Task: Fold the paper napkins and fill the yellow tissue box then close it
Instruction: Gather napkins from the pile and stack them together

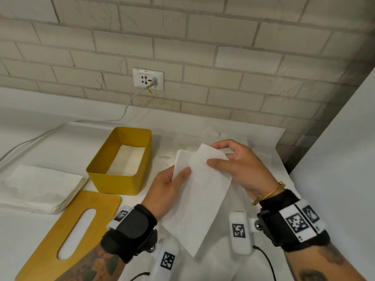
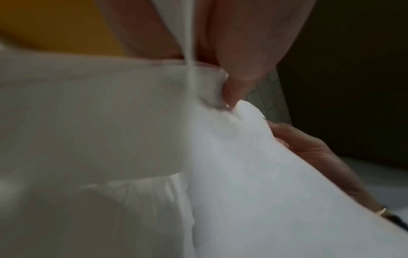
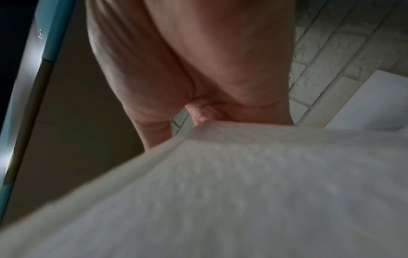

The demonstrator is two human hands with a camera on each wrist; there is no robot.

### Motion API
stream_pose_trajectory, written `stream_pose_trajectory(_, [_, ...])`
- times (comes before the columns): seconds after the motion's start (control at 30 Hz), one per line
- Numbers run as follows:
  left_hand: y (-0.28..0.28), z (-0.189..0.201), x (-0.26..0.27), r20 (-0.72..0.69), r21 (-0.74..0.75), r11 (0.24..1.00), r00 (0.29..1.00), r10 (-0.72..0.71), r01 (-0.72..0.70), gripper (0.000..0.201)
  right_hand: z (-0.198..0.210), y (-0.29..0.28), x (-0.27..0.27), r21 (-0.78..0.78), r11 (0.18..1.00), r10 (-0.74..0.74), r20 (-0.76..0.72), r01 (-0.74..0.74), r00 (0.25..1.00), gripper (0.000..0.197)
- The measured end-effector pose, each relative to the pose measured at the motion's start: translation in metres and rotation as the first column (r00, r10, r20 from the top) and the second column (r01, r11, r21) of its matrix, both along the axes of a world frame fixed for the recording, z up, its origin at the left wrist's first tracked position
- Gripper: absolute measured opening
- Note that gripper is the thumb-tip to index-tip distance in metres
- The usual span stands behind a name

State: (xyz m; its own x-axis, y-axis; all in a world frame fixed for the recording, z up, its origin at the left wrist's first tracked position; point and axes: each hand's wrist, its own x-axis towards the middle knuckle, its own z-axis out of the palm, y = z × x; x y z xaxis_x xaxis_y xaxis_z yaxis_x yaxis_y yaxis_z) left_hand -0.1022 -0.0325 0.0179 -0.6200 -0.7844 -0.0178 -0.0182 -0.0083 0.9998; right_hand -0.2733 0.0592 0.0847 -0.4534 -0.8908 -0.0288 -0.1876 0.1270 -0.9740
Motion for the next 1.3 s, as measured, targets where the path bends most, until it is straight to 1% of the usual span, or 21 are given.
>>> stream_pose_trajectory(0.1, [0.006, 0.0, -0.005, -0.088, 0.228, 0.973, 0.996, -0.022, 0.042, 0.027, -0.005, -0.006, 0.006, 0.01, 1.0, -0.02, 0.026, 0.019, 0.999, 0.029])
stream_pose_trajectory(0.2, [0.007, -0.001, -0.006, -0.106, 0.278, 0.958, 0.994, -0.035, 0.064, 0.02, -0.008, -0.008, 0.007, 0.023, 0.999, -0.028, 0.049, 0.027, 0.998, 0.03])
stream_pose_trajectory(0.27, [0.003, -0.002, -0.005, -0.135, 0.341, 0.937, 0.99, -0.031, 0.076, 0.024, -0.006, -0.005, 0.004, 0.016, 1.0, -0.008, 0.084, 0.007, 0.996, 0.033])
stream_pose_trajectory(0.37, [-0.005, -0.001, 0.0, -0.214, 0.446, 0.888, 0.977, -0.015, 0.111, 0.031, -0.005, 0.005, -0.01, 0.024, 0.996, 0.085, 0.177, -0.091, 0.98, 0.048])
stream_pose_trajectory(0.43, [-0.012, 0.001, 0.003, -0.252, 0.47, 0.874, 0.968, -0.004, 0.126, 0.028, -0.007, 0.013, -0.022, 0.026, 0.981, 0.179, 0.241, -0.191, 0.954, 0.057])
stream_pose_trajectory(0.47, [-0.015, 0.001, 0.004, -0.264, 0.48, 0.867, 0.965, -0.003, 0.135, 0.026, -0.009, 0.016, -0.027, 0.013, 0.974, 0.215, 0.249, -0.225, 0.945, 0.06])
stream_pose_trajectory(0.53, [-0.018, 0.002, 0.004, -0.269, 0.493, 0.858, 0.963, -0.008, 0.145, 0.026, -0.012, 0.02, -0.036, -0.049, 0.97, 0.245, 0.239, -0.24, 0.94, 0.056])
stream_pose_trajectory(0.6, [-0.018, 0.001, 0.004, -0.26, 0.498, 0.853, 0.965, -0.026, 0.157, 0.031, -0.013, 0.023, -0.041, -0.12, 0.962, 0.266, 0.229, -0.243, 0.937, 0.05])
stream_pose_trajectory(0.67, [-0.018, 0.0, 0.003, -0.245, 0.497, 0.852, 0.968, -0.046, 0.167, 0.038, -0.01, 0.025, -0.042, -0.131, 0.946, 0.316, 0.168, -0.297, 0.934, 0.047])
stream_pose_trajectory(0.7, [-0.017, 0.0, 0.002, -0.237, 0.495, 0.852, 0.97, -0.057, 0.171, 0.039, -0.009, 0.025, -0.042, -0.129, 0.936, 0.343, 0.12, -0.328, 0.932, 0.042])
stream_pose_trajectory(0.8, [-0.016, -0.003, -0.001, -0.204, 0.497, 0.846, 0.973, -0.104, 0.194, 0.042, 0.001, 0.024, -0.039, -0.164, 0.927, 0.343, 0.01, -0.337, 0.939, 0.014])
stream_pose_trajectory(0.87, [-0.014, -0.005, -0.004, -0.169, 0.49, 0.843, 0.973, -0.157, 0.221, 0.045, 0.008, 0.021, -0.033, -0.217, 0.9, 0.379, -0.033, -0.377, 0.925, 0.013])
stream_pose_trajectory(0.9, [-0.012, -0.005, -0.006, -0.154, 0.482, 0.844, 0.971, -0.183, 0.235, 0.041, 0.011, 0.018, -0.03, -0.242, 0.886, 0.397, -0.044, -0.395, 0.917, 0.015])
stream_pose_trajectory(0.93, [-0.01, -0.005, -0.007, -0.14, 0.471, 0.849, 0.97, -0.197, 0.24, 0.033, 0.014, 0.017, -0.026, -0.266, 0.878, 0.402, -0.04, -0.397, 0.915, 0.018])
stream_pose_trajectory(0.97, [-0.009, -0.004, -0.008, -0.13, 0.462, 0.856, 0.972, -0.195, 0.233, 0.027, 0.016, 0.015, -0.024, -0.291, 0.878, 0.391, -0.02, -0.379, 0.92, 0.023])
stream_pose_trajectory(1.03, [-0.013, -0.003, -0.006, -0.127, 0.445, 0.877, 0.982, -0.139, 0.182, 0.03, 0.022, 0.015, -0.021, -0.314, 0.897, 0.332, 0.019, -0.309, 0.943, 0.029])
stream_pose_trajectory(1.07, [-0.017, -0.002, -0.004, -0.137, 0.44, 0.885, 0.986, -0.099, 0.15, 0.032, 0.026, 0.016, -0.02, -0.305, 0.909, 0.3, 0.003, -0.285, 0.954, 0.028])
stream_pose_trajectory(1.13, [-0.026, 0.003, 0.001, -0.176, 0.439, 0.892, 0.984, -0.035, 0.11, 0.034, 0.035, 0.022, -0.021, -0.242, 0.931, 0.259, -0.094, -0.274, 0.961, 0.024])
stream_pose_trajectory(1.2, [-0.033, 0.009, 0.004, -0.212, 0.436, 0.895, 0.977, 0.001, 0.094, 0.034, 0.044, 0.025, -0.018, -0.143, 0.937, 0.291, -0.183, -0.318, 0.939, 0.025])
stream_pose_trajectory(1.23, [-0.034, 0.013, 0.004, -0.225, 0.428, 0.898, 0.974, -0.004, 0.103, 0.035, 0.046, 0.024, -0.015, -0.099, 0.933, 0.321, -0.203, -0.345, 0.925, 0.026])
stream_pose_trajectory(1.3, [-0.031, 0.019, 0.001, -0.246, 0.412, 0.9, 0.968, -0.044, 0.145, 0.038, 0.048, 0.018, -0.006, -0.048, 0.917, 0.381, -0.192, -0.396, 0.905, 0.023])
